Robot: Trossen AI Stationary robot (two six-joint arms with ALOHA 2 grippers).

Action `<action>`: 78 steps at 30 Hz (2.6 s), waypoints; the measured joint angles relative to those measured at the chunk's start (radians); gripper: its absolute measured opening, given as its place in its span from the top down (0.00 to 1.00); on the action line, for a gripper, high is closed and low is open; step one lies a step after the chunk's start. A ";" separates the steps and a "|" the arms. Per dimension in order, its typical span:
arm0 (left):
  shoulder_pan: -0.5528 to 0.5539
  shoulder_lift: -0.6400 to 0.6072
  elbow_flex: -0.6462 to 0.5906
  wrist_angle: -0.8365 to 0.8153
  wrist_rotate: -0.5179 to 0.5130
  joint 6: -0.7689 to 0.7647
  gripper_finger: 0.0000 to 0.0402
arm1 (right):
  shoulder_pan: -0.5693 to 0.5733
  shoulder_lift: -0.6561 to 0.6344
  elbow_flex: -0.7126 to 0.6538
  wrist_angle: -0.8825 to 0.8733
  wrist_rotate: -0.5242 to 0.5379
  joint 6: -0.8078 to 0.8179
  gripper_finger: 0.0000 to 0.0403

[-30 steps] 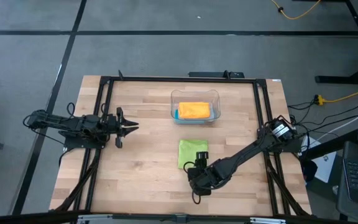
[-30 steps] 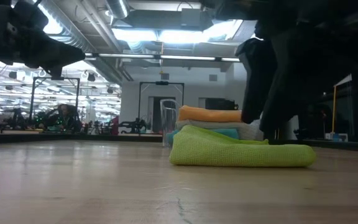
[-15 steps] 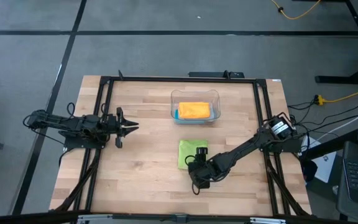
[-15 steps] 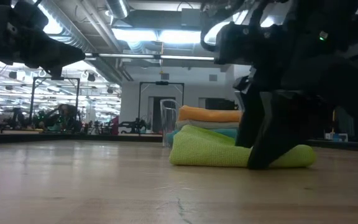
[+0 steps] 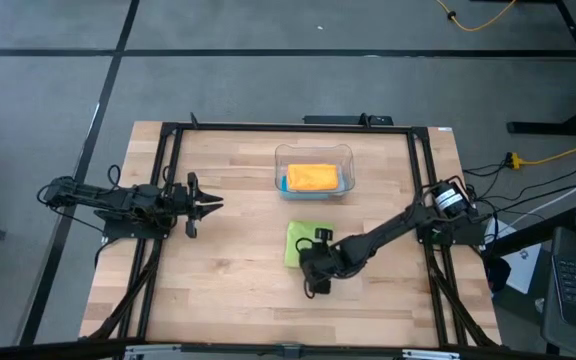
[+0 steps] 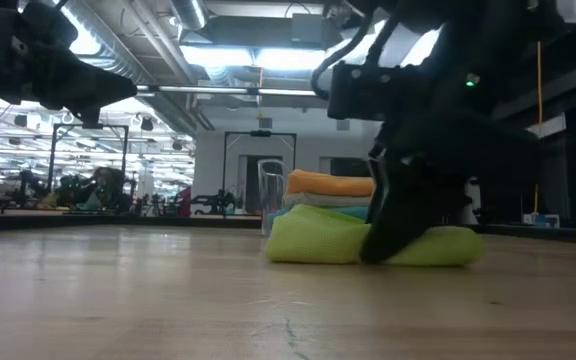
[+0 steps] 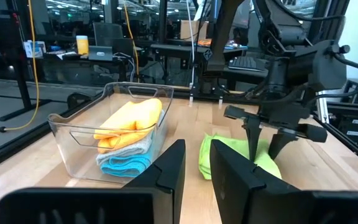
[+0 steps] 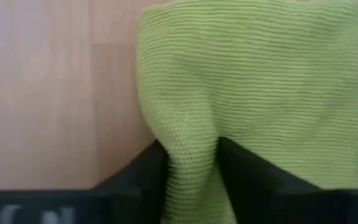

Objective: Fold microfiber towels
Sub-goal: Put the green towel into the transparent bin

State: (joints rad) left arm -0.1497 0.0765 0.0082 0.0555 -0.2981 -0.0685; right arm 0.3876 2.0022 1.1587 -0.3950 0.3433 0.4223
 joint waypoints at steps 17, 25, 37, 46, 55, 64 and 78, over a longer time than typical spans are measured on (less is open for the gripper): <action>0.000 0.000 0.000 0.000 0.000 0.000 0.83 | 0.011 0.018 0.151 -0.135 0.095 0.115 0.97; 0.001 0.000 0.000 0.000 0.000 0.000 0.83 | 0.040 0.012 0.414 -0.506 0.348 0.088 0.97; 0.001 0.000 0.000 0.000 0.000 0.000 0.83 | -0.007 0.009 0.703 -0.949 0.737 -0.043 0.97; 0.001 0.000 0.000 0.000 0.000 0.000 0.83 | -0.220 0.008 0.727 -1.024 0.741 -0.337 0.97; 0.001 0.000 0.000 0.000 0.000 0.000 0.83 | -0.418 0.007 0.710 -0.892 0.584 -0.572 0.97; 0.001 0.000 0.000 0.000 0.000 0.000 0.83 | -0.497 0.007 0.633 -0.592 0.428 -0.844 0.97; 0.000 0.000 0.000 0.000 0.000 0.000 0.83 | -0.499 0.007 0.488 -0.535 0.279 -0.959 0.96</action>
State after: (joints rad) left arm -0.1497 0.0765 0.0082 0.0551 -0.2981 -0.0685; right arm -0.1112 2.0090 1.6467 -0.9296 0.6226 -0.5370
